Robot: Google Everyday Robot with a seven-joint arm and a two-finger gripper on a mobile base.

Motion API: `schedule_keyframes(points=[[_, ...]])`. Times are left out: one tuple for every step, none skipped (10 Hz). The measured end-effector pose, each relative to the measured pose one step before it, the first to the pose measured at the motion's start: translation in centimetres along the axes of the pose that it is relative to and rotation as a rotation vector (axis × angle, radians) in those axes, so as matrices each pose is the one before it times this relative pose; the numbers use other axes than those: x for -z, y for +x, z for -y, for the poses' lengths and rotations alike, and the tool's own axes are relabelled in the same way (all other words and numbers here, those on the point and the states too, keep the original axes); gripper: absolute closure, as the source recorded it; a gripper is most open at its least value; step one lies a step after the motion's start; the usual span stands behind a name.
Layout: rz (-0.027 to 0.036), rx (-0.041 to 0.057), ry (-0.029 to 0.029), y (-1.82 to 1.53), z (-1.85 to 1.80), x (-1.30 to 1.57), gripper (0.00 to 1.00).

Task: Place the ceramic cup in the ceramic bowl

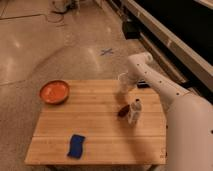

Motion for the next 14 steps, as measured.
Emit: schedule_keyframes(points=[[0.00749, -0.00076, 0.00477, -0.258, -0.175, 0.011, 0.87], [0.01334, -0.00014, 0.01176, -0.411, -0.171, 0.301, 0.98], [0.01024, 0.00089, 0.00831, -0.293, -0.085, 0.299, 1.00], [0.01174, 0.00562, 0.01403, -0.455, 0.129, 0.660, 1.00], [0.01627, 0.01501, 0.02106, -0.735, 0.304, 1.203, 1.00], [0.01735, 0.02651, 0.02401, -0.890, 0.311, 1.609, 1.00], [0.01200, 0.02305, 0.01325, -0.747, 0.160, 1.044, 1.00], [0.02282, 0.04322, 0.02043, -1.451, 0.149, 1.818, 1.00], [0.02582, 0.04480, 0.01128, -1.675, -0.077, 1.504, 1.00], [0.03141, 0.04731, 0.00443, -1.917, -0.269, 1.376, 1.00], [0.01102, 0.01445, -0.00139, -0.631, -0.172, 0.351, 1.00], [0.06360, 0.07217, -0.00919, -3.420, -0.898, 1.754, 1.00], [0.04118, 0.03003, -0.00721, -1.840, -0.477, 0.764, 1.00], [0.03776, 0.02232, -0.00563, -1.557, -0.367, 0.544, 1.00]])
